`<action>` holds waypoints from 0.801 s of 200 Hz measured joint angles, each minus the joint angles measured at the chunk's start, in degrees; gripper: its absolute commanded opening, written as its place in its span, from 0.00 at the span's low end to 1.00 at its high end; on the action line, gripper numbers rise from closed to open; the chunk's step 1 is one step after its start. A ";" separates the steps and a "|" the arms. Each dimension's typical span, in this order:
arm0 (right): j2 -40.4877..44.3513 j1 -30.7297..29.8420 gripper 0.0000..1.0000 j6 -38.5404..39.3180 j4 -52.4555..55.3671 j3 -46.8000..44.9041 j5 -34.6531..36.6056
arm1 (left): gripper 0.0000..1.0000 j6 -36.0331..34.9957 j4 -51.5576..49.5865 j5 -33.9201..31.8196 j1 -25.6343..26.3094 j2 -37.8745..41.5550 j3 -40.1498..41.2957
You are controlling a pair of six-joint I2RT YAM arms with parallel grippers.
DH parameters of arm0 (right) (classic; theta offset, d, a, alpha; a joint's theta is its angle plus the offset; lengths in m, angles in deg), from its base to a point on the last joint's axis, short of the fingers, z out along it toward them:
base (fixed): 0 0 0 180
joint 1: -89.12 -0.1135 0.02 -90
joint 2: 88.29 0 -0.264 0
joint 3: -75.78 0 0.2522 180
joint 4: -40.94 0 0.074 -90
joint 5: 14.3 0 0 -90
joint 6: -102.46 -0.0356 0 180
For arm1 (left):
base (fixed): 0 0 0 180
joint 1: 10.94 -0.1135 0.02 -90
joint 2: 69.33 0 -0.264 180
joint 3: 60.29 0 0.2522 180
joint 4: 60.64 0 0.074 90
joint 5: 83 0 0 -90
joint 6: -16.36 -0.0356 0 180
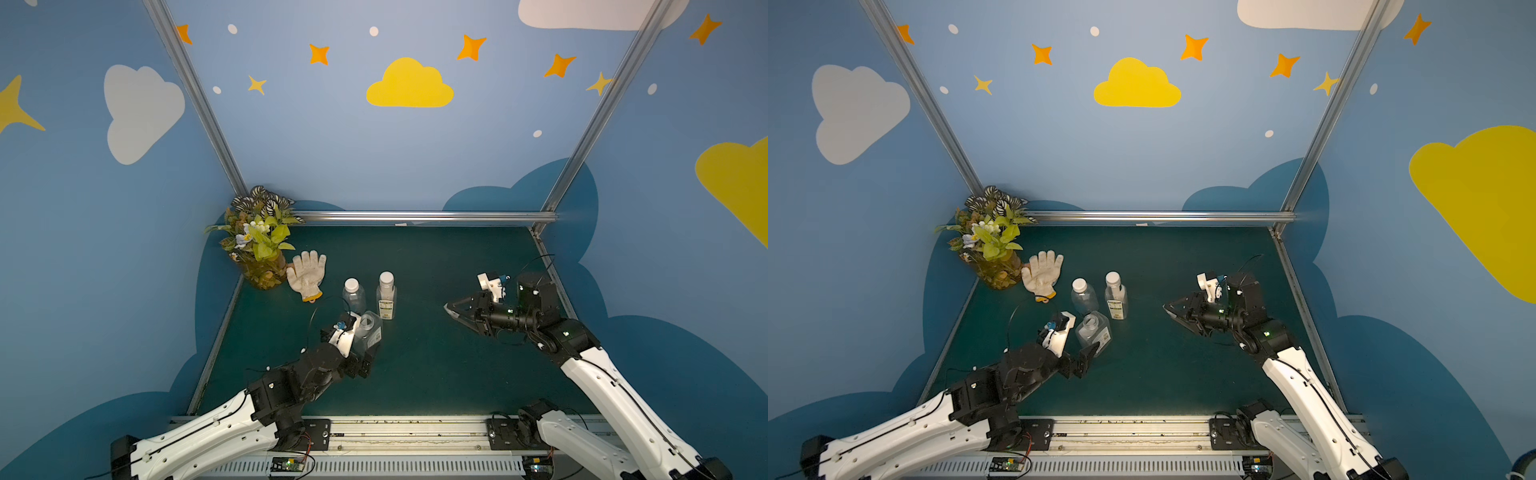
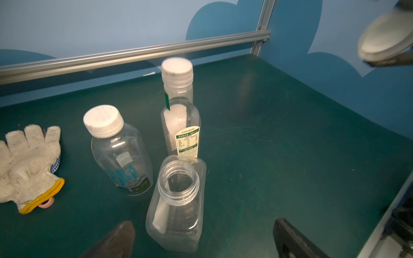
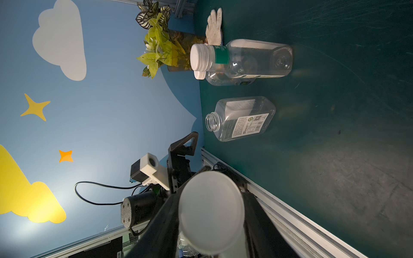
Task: Screw on the bottle caps
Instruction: Pick up the bottle cap from the center of the board, then pick up the plastic bottle at the center of the board.
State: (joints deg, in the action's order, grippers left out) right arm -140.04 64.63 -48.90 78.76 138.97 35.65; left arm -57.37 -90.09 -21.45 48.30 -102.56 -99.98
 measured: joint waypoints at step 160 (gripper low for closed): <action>-1.46 -0.87 0.47 0.79 0.07 0.17 0.02 | 0.98 -1.95 16.26 11.76 -12.39 -2.82 10.47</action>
State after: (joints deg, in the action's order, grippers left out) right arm -141.50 63.76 -48.11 78.82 139.15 35.67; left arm -59.32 -73.83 -9.69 35.91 -105.38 -89.51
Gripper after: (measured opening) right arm 0.467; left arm 0.987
